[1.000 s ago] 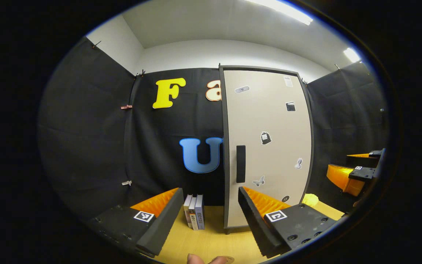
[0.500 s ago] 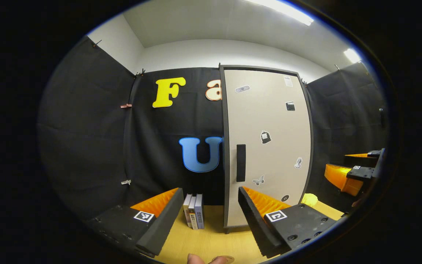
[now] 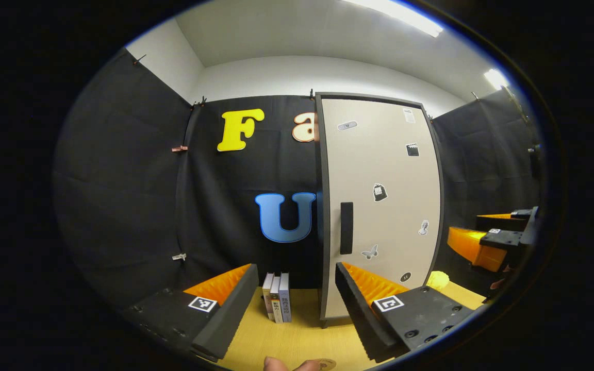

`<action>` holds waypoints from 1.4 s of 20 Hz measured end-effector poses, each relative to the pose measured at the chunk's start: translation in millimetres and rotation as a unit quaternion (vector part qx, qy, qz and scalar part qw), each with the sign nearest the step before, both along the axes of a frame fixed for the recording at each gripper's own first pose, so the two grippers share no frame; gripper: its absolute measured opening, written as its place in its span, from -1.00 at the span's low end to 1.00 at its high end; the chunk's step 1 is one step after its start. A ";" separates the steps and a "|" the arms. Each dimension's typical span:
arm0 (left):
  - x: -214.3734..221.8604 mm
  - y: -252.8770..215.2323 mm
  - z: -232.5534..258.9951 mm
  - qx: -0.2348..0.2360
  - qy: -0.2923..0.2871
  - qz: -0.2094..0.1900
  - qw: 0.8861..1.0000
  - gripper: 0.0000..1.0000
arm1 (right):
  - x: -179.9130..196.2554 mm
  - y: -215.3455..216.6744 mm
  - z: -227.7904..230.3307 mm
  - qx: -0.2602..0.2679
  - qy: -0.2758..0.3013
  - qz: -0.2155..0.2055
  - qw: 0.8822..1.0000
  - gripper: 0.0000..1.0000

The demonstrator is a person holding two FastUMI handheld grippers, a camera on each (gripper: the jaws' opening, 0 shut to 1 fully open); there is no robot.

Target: Open the cabinet door with the right hand, grasp the bottle in the cabinet with the left hand and place it on the coaster, then close the cabinet door with the right hand.

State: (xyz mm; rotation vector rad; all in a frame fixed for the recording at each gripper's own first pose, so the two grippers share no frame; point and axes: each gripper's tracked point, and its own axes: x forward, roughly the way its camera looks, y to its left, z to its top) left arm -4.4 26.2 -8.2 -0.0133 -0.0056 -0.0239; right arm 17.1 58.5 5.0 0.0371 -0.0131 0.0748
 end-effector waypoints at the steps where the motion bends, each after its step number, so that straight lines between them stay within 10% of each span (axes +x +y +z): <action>1: -1.3 4.8 -2.5 0.000 0.002 0.002 1.000 0.89 | 9.1 9.0 1.3 0.005 -0.003 0.007 1.000 0.94; 22: -14.8 61.1 -62.6 -0.039 0.054 0.048 0.997 0.89 | 201.3 139.2 -46.4 0.011 0.019 0.036 0.999 0.92; 28: -20.4 62.1 -65.5 -0.035 0.056 0.051 0.997 0.89 | 216.1 145.8 -59.1 0.010 0.032 0.013 0.999 0.02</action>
